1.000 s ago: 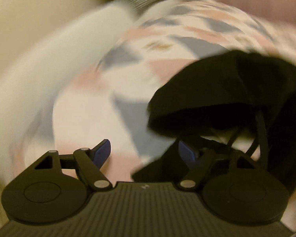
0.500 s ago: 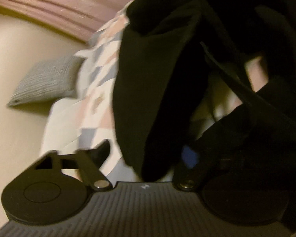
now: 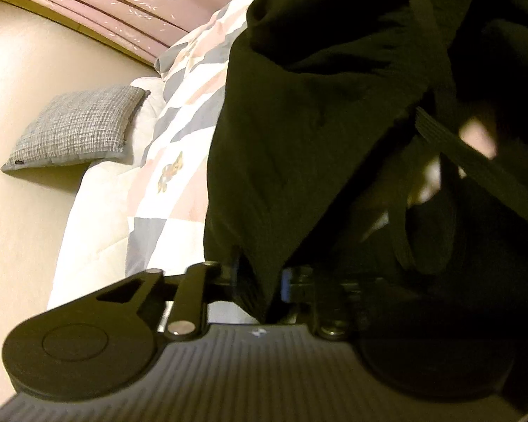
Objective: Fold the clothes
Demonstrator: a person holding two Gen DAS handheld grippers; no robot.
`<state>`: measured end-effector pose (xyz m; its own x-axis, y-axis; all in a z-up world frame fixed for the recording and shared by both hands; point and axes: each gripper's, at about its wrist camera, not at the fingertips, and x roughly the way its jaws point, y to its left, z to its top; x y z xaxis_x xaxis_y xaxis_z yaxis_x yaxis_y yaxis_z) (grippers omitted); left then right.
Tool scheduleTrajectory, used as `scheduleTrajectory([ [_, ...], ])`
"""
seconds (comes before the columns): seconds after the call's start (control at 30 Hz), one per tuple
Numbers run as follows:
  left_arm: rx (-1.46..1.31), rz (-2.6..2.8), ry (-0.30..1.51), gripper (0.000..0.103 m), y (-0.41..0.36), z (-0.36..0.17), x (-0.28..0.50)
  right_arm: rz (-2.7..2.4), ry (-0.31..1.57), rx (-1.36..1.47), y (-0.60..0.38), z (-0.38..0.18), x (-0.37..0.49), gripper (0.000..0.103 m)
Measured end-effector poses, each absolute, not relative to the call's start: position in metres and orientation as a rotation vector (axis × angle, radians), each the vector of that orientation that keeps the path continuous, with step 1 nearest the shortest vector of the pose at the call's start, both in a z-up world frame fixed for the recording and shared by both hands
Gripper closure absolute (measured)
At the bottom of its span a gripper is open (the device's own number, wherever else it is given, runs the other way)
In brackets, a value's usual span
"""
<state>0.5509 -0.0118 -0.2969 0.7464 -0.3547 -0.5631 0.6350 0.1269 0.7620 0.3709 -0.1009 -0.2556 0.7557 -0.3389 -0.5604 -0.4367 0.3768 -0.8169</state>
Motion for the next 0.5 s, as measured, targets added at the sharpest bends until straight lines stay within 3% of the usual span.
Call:
scheduleTrajectory([
  [0.07,1.276,-0.728,0.26,0.075,-0.013,-0.302,0.55,0.042,0.756,-1.237,-0.102,-0.264,0.376,0.049],
  [0.1,1.26,-0.724,0.273,0.078,-0.015,-0.303,0.551,0.044,0.762,-1.226,-0.103,-0.265,0.379,0.066],
  [0.13,1.22,-0.716,0.298,0.086,-0.016,-0.3,0.554,0.044,0.768,-1.21,-0.104,-0.264,0.382,0.081],
  [0.2,1.139,-0.701,0.349,0.097,-0.017,-0.295,0.56,0.04,0.762,-1.137,-0.106,-0.25,0.384,0.092],
  [0.37,0.891,-0.657,0.465,0.099,-0.012,-0.258,0.57,-0.009,0.687,-0.992,-0.106,-0.197,0.372,0.096],
  [0.5,0.713,-0.63,0.451,0.099,-0.002,-0.205,0.559,-0.122,0.579,-0.871,-0.11,-0.146,0.354,0.098],
])
